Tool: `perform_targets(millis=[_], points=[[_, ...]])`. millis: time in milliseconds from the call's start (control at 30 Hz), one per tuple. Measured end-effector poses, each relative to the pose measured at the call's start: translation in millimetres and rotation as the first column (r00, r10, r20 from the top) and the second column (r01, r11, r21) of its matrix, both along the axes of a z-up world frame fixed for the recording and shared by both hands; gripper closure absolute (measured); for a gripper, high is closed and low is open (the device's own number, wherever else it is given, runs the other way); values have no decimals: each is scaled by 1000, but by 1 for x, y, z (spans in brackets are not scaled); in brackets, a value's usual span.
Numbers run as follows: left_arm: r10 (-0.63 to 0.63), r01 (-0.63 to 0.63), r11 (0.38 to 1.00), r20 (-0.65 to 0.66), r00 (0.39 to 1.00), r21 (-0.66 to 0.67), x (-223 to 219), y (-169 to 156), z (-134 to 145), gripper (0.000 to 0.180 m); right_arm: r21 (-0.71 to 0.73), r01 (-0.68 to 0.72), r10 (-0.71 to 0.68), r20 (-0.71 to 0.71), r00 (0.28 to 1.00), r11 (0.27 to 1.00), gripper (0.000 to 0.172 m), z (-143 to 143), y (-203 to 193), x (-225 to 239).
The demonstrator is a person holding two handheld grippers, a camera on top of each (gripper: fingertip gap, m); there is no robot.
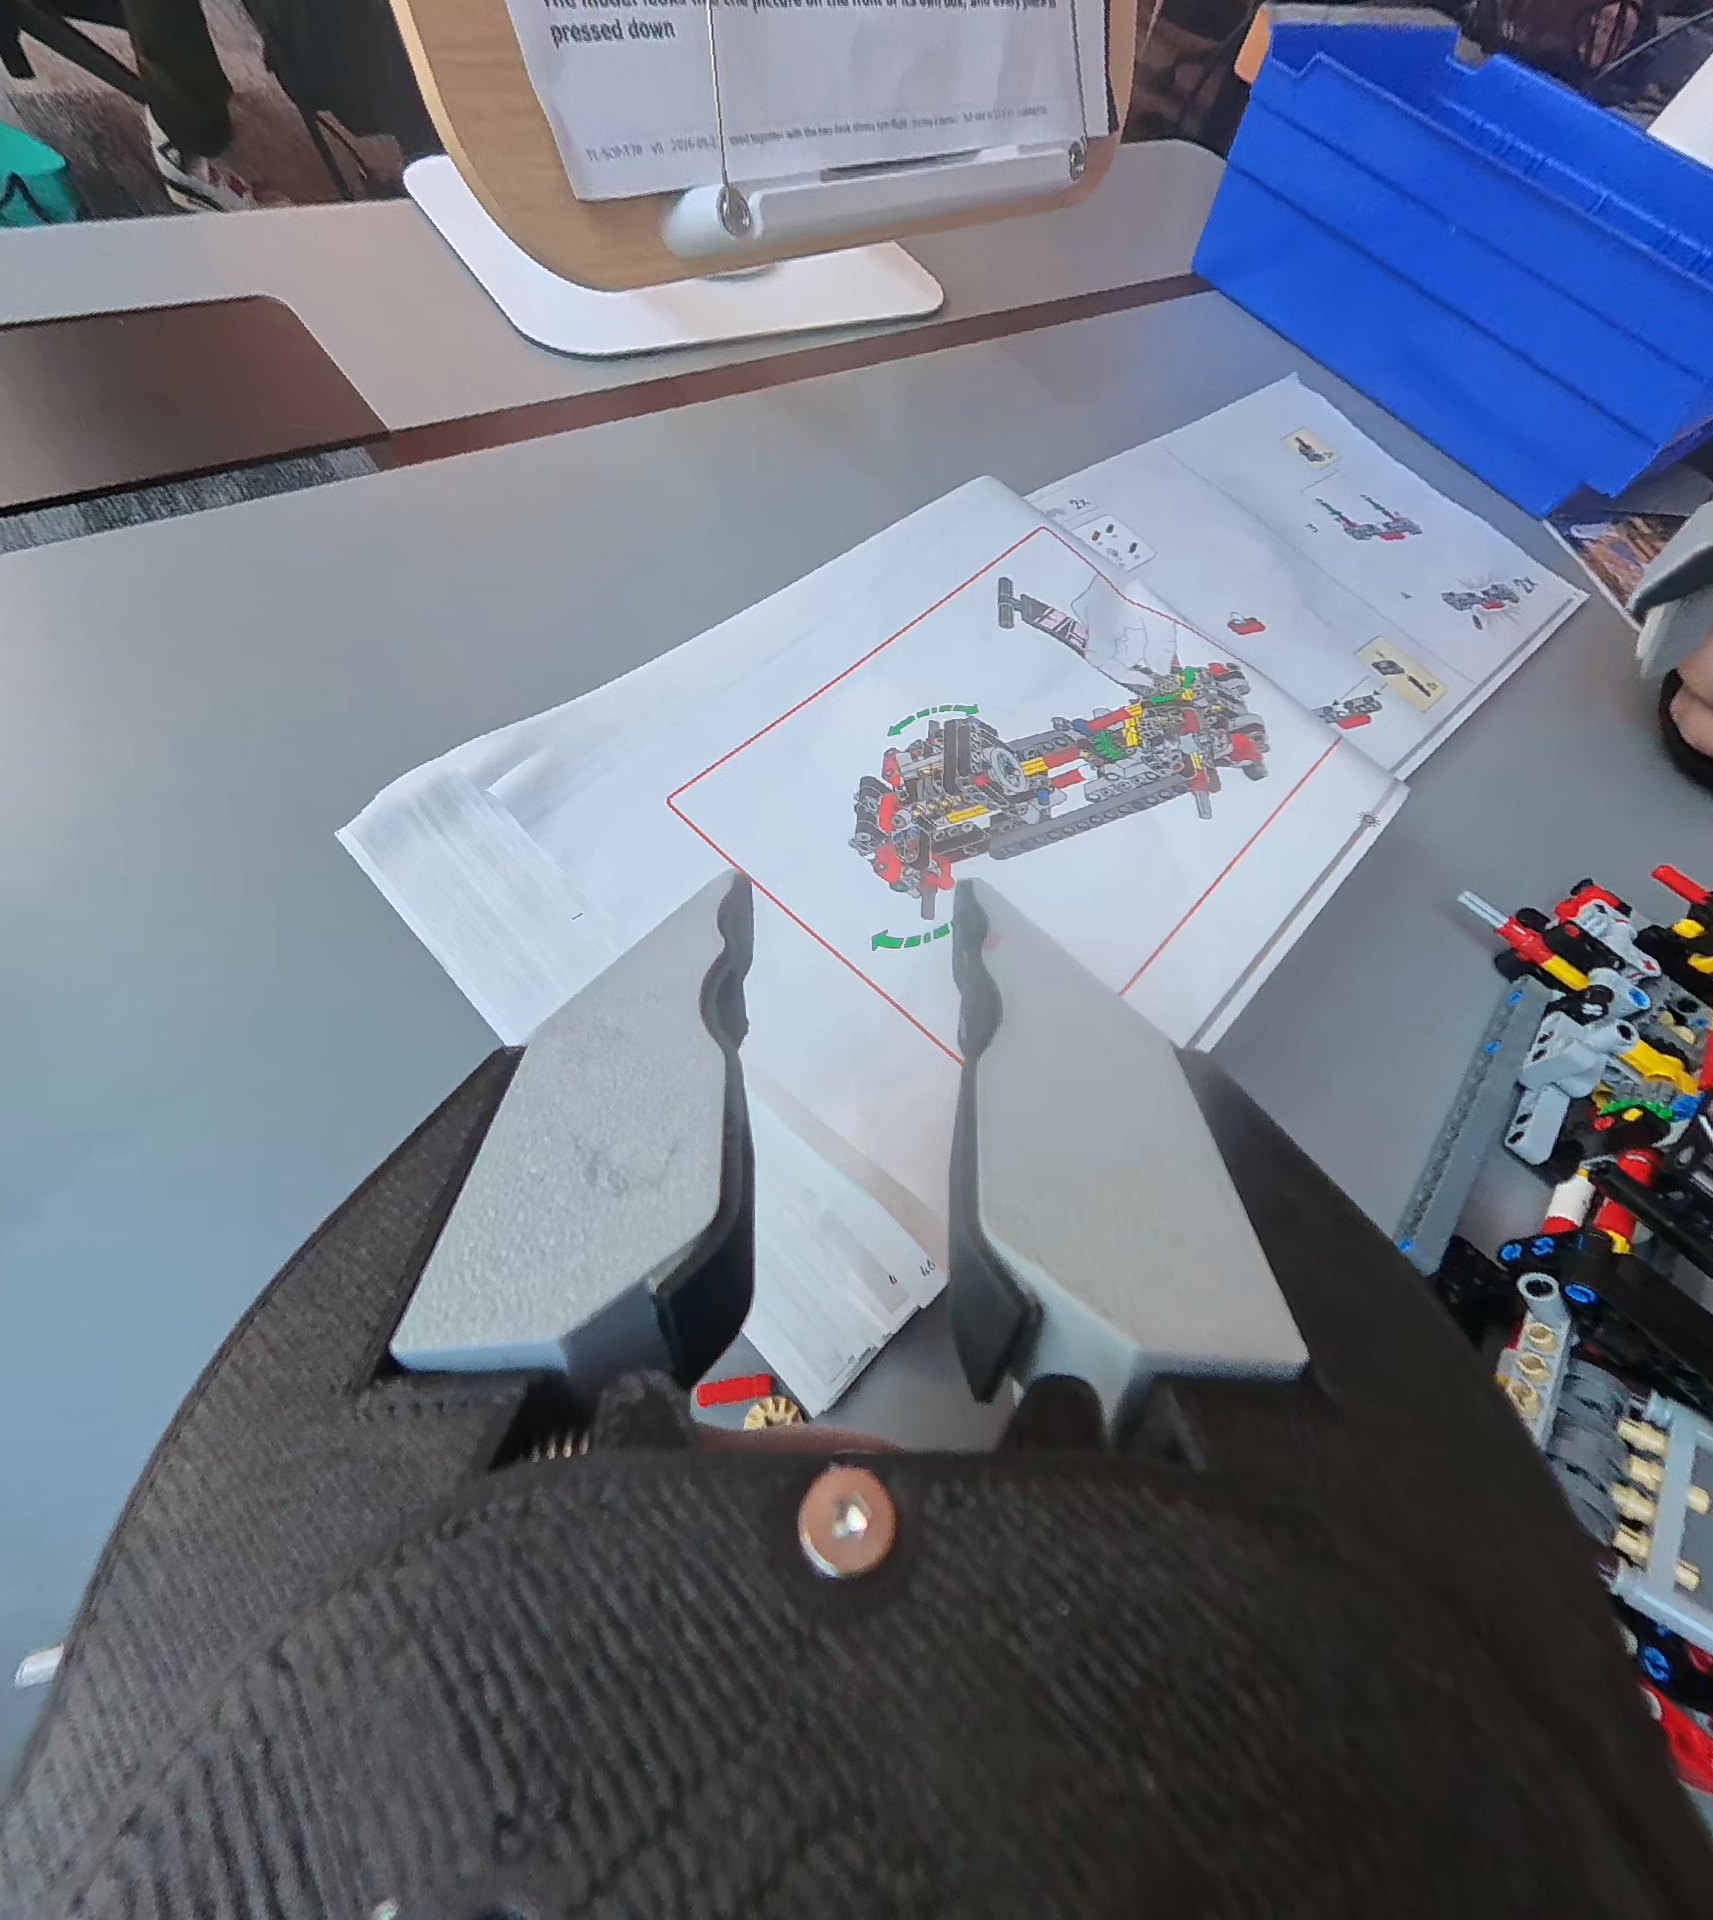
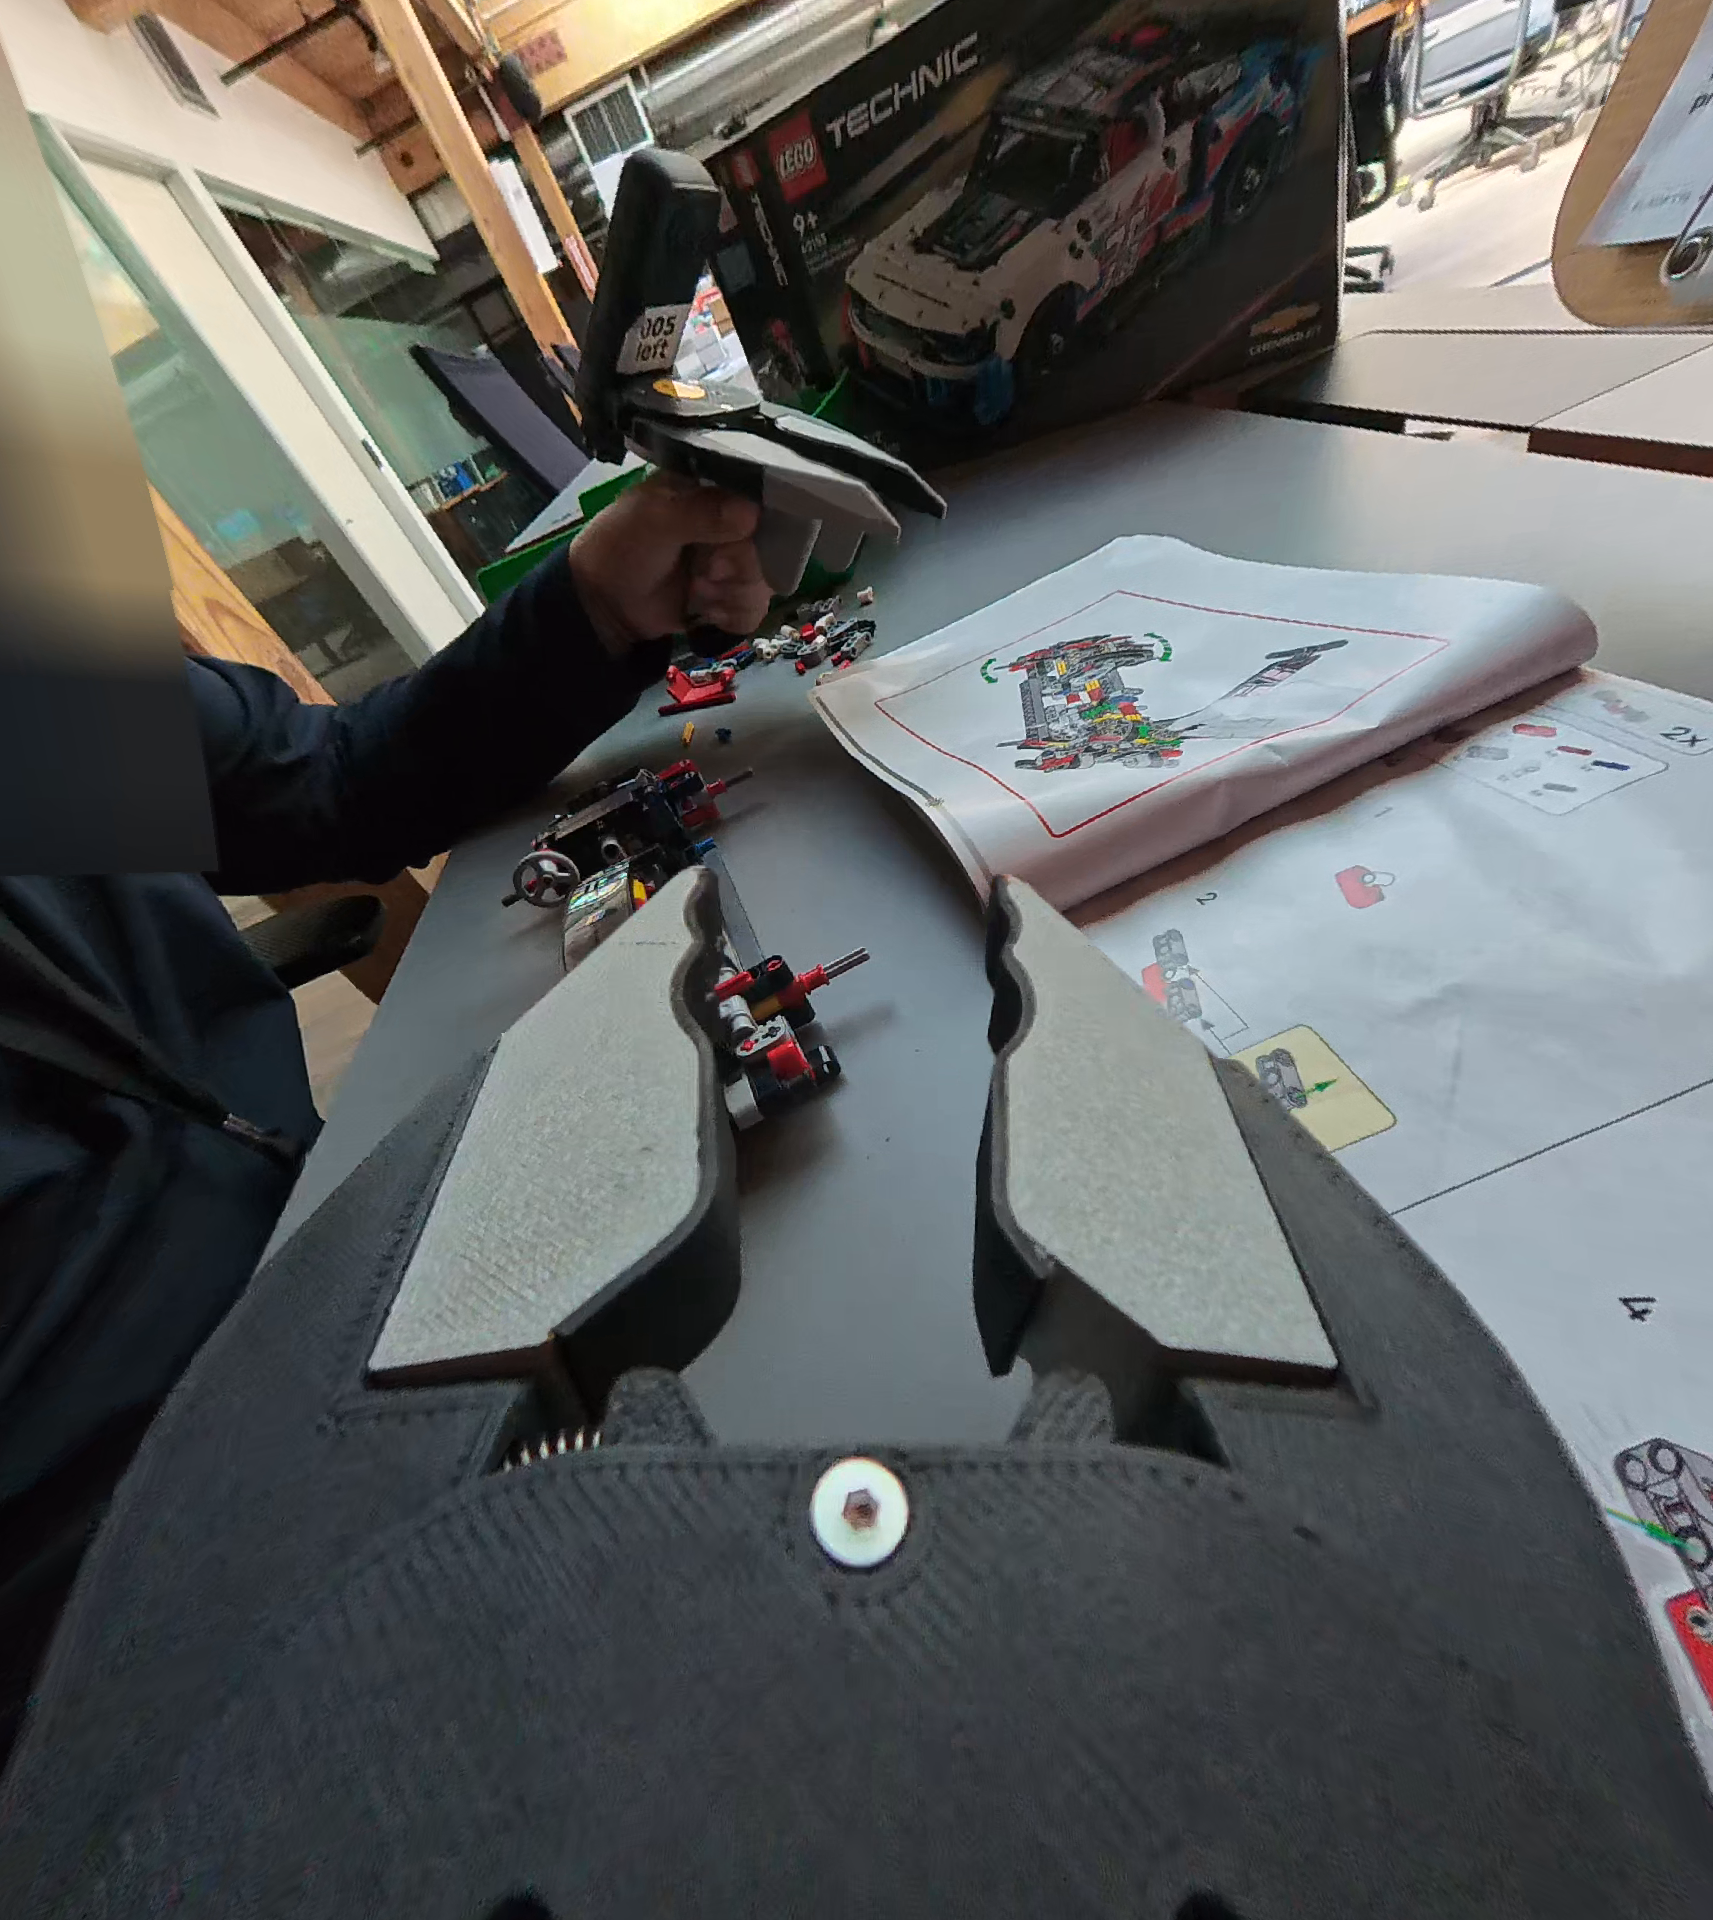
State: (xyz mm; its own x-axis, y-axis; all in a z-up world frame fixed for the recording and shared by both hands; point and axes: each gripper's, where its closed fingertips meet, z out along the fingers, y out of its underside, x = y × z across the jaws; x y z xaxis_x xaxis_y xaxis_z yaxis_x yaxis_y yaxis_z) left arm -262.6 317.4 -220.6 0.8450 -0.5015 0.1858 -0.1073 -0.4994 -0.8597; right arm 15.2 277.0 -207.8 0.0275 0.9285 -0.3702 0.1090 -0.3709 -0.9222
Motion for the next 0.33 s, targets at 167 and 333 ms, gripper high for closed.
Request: perform_targets(millis=[167, 333], points=[[1, -1, 999, -7, 1000, 35, 3, 1, 5, 145, 5, 34, -33, -25, 999, 999, 123, 4, 6, 3], [7, -5, 997, -21, 1000, 77, 3, 1, 11, 145, 73, 109, -107, -26, 994, 991, 123, 6, 15, 6]])
